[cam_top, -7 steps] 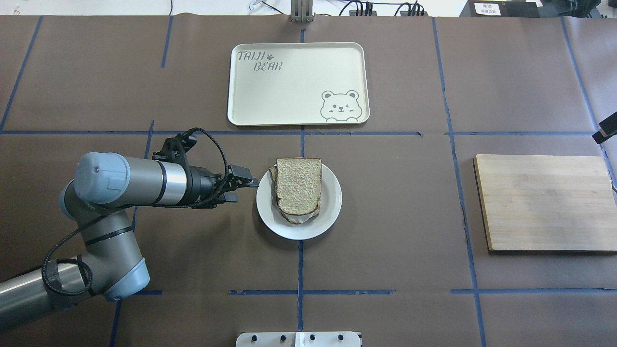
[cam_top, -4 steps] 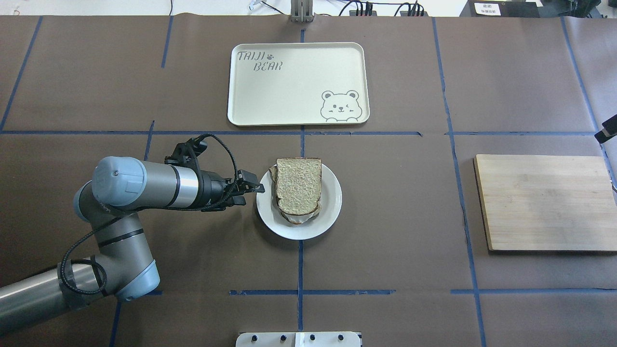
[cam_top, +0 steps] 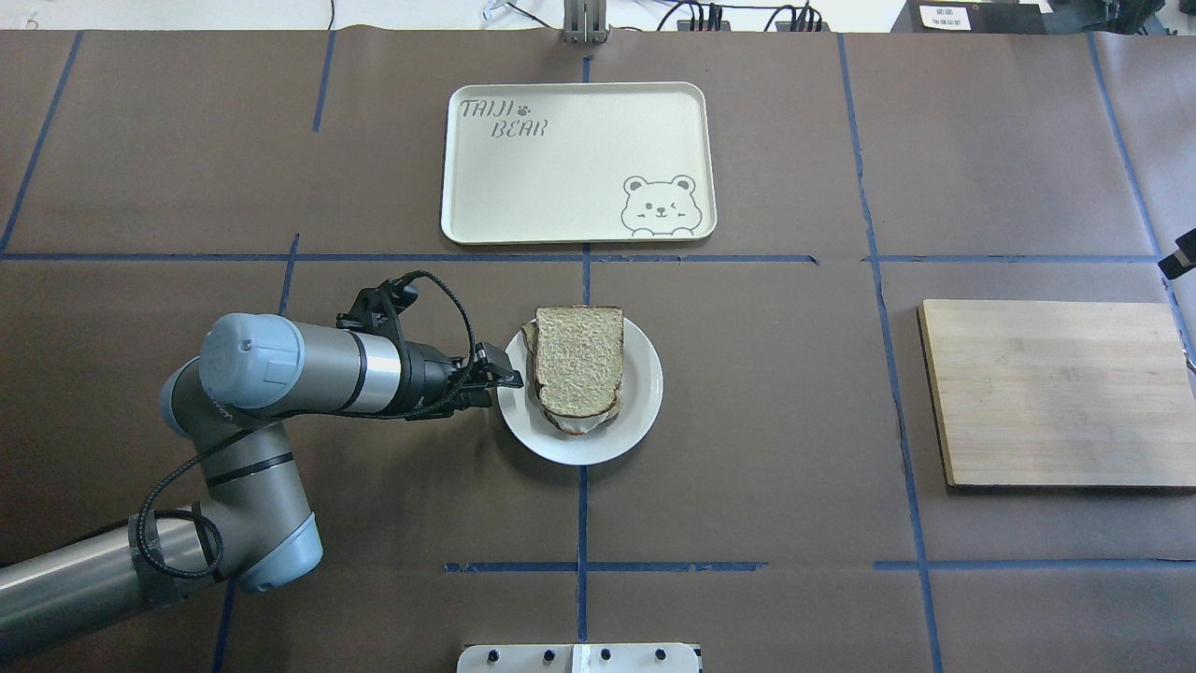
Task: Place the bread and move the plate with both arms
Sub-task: 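Grip the plate rim nearest the left gripper with the left gripper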
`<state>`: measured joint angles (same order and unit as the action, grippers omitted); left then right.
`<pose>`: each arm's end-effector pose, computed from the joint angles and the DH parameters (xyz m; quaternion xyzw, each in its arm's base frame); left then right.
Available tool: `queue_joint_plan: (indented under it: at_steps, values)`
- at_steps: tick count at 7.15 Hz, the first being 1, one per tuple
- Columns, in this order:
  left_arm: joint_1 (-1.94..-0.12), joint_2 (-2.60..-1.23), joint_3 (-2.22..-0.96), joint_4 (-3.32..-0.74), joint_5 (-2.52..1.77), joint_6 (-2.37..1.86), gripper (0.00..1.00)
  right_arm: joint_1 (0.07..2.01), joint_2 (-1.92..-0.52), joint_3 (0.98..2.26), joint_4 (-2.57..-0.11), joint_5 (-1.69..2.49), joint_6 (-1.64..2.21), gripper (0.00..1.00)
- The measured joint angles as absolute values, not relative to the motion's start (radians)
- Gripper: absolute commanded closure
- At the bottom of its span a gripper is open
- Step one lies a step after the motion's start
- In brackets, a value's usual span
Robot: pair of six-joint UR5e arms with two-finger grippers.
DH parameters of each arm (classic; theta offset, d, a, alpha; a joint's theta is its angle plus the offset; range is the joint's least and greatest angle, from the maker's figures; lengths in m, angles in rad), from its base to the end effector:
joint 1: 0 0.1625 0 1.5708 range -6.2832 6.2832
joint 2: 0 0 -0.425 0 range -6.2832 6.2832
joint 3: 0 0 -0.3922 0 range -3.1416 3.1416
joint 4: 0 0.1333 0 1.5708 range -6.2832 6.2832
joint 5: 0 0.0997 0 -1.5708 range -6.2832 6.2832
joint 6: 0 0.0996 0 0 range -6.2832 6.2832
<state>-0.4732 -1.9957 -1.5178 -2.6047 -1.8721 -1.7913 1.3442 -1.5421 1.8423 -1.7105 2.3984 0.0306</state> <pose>0.5320 -0.3889 0.3245 -0.0331 0.6484 -0.1652 0.7424 -0.0530 -0.4968 0.5219 0.0214 -0.4069 -0.1214 0.9051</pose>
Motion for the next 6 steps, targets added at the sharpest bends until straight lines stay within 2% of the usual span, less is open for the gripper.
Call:
queue_joint_plan:
  at_steps: [4, 6]
  values:
    - [-0.452, -2.014, -1.513, -2.605, -1.871, -1.792, 0.52, 1.350, -1.548, 1.842, -1.710, 2.405, 0.028, 0.00]
    - [-0.448, -2.017, -1.510, -2.605, -1.871, -1.792, 0.52, 1.357, -1.551, 1.842, -1.710, 2.405, 0.026, 0.00]
